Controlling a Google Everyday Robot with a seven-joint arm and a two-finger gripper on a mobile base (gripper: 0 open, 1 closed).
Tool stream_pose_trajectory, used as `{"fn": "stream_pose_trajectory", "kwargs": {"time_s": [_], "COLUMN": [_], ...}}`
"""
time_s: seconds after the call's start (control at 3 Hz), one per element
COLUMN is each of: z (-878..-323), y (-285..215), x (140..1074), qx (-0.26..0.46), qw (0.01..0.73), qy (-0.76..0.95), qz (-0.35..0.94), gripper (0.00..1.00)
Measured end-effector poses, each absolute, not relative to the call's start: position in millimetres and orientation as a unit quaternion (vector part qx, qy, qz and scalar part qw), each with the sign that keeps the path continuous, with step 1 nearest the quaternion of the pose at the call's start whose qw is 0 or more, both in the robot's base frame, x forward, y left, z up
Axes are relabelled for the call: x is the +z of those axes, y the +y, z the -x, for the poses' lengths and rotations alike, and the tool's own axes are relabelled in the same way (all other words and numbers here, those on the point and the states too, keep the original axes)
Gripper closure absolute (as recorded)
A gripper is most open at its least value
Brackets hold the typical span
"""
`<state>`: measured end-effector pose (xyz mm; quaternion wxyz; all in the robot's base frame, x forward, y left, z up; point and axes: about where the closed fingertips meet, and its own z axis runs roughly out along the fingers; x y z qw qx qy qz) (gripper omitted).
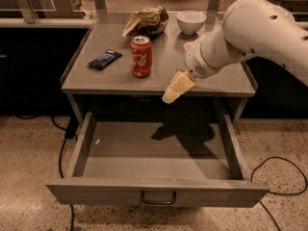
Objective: Place coke can into top drawer
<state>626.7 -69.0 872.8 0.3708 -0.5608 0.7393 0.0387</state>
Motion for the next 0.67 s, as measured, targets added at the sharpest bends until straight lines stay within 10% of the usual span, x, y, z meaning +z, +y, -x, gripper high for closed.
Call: {"fn": "stream_pose_trajectory", "kwargs": {"time_s": [0.67], "z": [-626.6], "y": [-64.2], "x": [873.1], "qx": [0.096], "qw": [0.386], "qy": [0.730], "qz": [0.556], "gripper": [0.00]}}
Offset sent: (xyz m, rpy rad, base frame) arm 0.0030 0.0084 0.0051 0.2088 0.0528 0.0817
